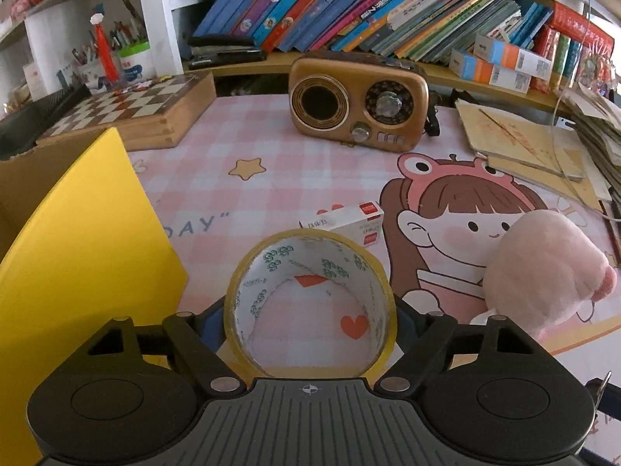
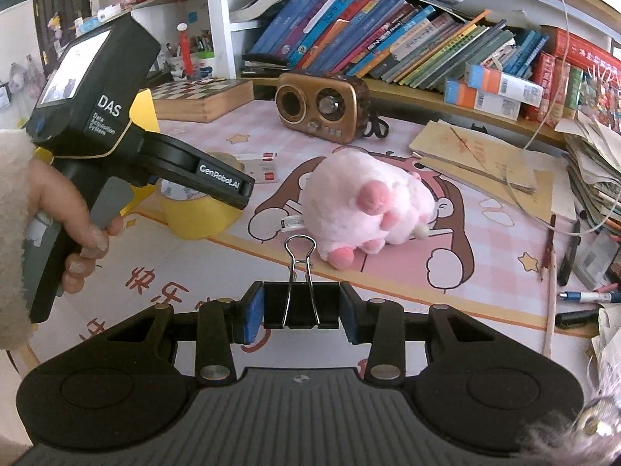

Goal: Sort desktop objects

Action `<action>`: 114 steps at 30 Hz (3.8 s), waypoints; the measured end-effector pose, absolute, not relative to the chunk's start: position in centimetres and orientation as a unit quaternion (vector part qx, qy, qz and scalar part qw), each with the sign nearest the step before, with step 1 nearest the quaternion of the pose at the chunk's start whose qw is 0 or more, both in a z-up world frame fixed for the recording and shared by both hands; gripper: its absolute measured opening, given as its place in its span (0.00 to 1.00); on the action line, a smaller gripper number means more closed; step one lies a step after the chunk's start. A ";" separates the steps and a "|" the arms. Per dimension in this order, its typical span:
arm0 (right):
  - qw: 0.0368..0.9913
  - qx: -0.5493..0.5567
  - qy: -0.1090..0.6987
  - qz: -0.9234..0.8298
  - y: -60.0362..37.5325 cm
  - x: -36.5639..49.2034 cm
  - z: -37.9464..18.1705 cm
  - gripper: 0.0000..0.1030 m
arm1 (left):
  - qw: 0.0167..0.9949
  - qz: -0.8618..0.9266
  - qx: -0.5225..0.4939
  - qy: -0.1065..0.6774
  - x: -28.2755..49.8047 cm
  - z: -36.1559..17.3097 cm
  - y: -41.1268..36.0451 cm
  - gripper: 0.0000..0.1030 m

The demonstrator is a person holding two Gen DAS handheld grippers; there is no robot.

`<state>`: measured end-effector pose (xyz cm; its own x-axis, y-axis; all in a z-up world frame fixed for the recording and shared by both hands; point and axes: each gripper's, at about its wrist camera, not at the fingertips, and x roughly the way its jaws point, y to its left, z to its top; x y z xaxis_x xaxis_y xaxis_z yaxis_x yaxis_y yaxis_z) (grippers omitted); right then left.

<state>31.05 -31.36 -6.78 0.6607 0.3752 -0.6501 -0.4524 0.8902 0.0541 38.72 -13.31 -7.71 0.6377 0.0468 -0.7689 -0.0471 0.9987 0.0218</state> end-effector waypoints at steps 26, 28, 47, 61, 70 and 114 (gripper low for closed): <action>0.918 -0.028 0.337 0.207 -31.6 25.0 -3.0 0.36 | 0.937 -0.045 -0.081 0.336 22.8 1.1 -11.1 0.80; 0.918 -0.024 0.338 0.204 -31.5 24.2 -2.6 0.36 | 0.938 -0.049 -0.078 0.333 21.7 1.3 -10.9 0.80; 0.917 -0.012 0.356 0.180 -26.6 16.6 -1.7 0.36 | 0.932 -0.091 -0.080 0.342 13.5 1.3 -5.5 0.80; 0.913 -0.017 0.371 0.166 -21.3 9.9 -1.8 0.36 | 0.922 -0.115 -0.089 0.358 8.1 0.2 -0.3 0.80; 0.910 -0.022 0.377 0.172 -17.6 6.4 -2.1 0.36 | 0.921 -0.108 -0.097 0.362 4.8 -0.4 3.4 0.80; 0.894 -0.056 0.367 0.250 -8.8 5.9 -1.4 0.36 | 0.936 -0.031 -0.133 0.324 1.5 0.9 11.6 0.80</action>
